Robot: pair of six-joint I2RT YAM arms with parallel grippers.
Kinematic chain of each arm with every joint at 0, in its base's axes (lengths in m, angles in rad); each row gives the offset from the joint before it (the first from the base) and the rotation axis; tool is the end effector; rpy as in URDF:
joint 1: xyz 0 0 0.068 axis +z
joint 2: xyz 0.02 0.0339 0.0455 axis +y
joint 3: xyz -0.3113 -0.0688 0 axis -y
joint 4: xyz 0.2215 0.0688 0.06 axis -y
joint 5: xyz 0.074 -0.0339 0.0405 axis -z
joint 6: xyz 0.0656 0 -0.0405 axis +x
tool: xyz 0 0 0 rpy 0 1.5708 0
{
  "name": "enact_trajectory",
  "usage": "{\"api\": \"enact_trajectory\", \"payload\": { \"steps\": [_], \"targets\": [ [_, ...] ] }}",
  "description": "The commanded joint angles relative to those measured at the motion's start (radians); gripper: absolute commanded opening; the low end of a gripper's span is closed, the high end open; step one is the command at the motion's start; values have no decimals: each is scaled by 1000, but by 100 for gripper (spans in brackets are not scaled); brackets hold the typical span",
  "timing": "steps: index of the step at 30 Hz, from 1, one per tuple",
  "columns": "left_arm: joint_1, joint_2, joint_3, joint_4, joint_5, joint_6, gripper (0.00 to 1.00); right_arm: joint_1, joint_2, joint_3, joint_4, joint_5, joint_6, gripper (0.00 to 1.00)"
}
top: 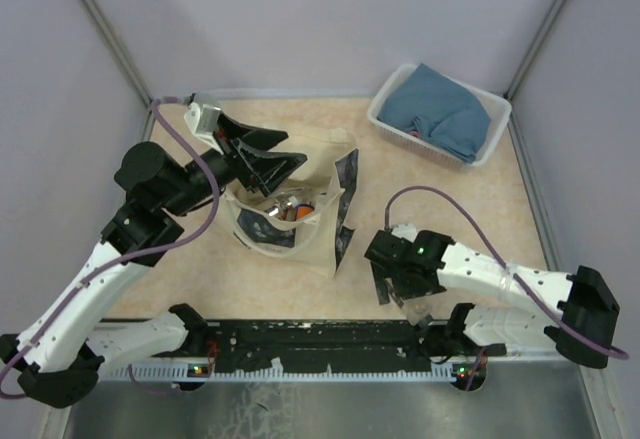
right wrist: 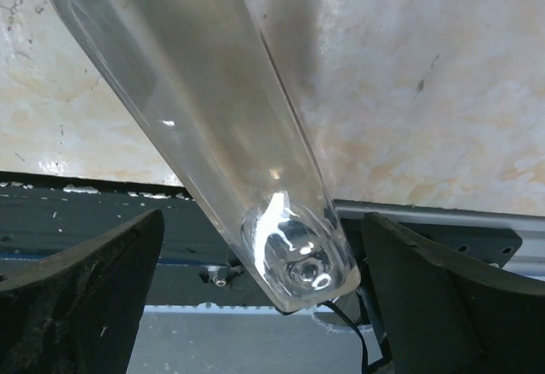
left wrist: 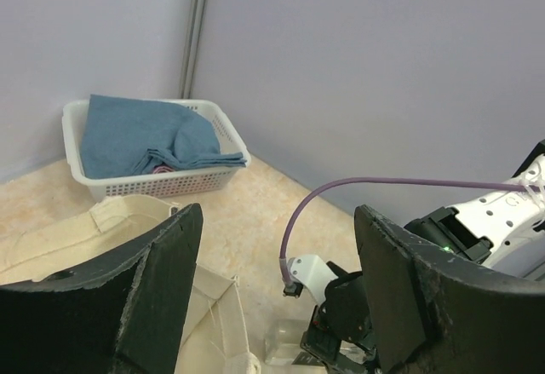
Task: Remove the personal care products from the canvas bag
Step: Take out the care product from the center of the board.
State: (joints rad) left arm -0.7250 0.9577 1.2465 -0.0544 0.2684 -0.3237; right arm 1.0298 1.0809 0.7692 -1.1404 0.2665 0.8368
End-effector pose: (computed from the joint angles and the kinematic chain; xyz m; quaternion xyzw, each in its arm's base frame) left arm 0.1154 -0.1255 0.5206 0.2253 0.5808 -0.4612 0.6319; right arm 0.0761 0.0931 0.2410 -0.0875 0.9855 -0.0317 0.1416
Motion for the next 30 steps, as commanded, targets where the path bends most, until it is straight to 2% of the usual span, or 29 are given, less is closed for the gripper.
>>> {"api": "enact_trajectory", "payload": {
  "steps": [1,3,5,6,8,13,16,22,26,30],
  "targets": [
    [-2,-20,-12,-23,-20,8,78,3,22,-37,112,-67,-39,99],
    [-2,-30,-17,-28,-24,7,78,3,56,-58,155,-83,-63,98],
    [-2,-39,-22,-28,-27,4,78,3,101,-76,193,-106,-80,85],
    [-2,-44,-24,-32,-27,3,78,3,125,-84,215,-120,-87,70],
    [-2,-53,-28,-37,-33,3,79,3,163,-86,245,-120,-93,0],
    [-2,-80,-25,-71,-54,8,79,1,165,-60,258,-82,-72,0],
    [-2,-99,-28,-84,-70,9,79,-40,54,-41,308,-93,-27,0],
    [-2,-125,-41,-85,-74,-6,79,-318,-272,-143,740,-365,183,0],
    [-2,-135,-50,-80,-74,-23,79,-439,-311,-140,880,-417,341,0],
    [-2,-154,-63,-83,-76,-36,78,-488,-320,-219,1187,-433,591,0]
  ]
}}
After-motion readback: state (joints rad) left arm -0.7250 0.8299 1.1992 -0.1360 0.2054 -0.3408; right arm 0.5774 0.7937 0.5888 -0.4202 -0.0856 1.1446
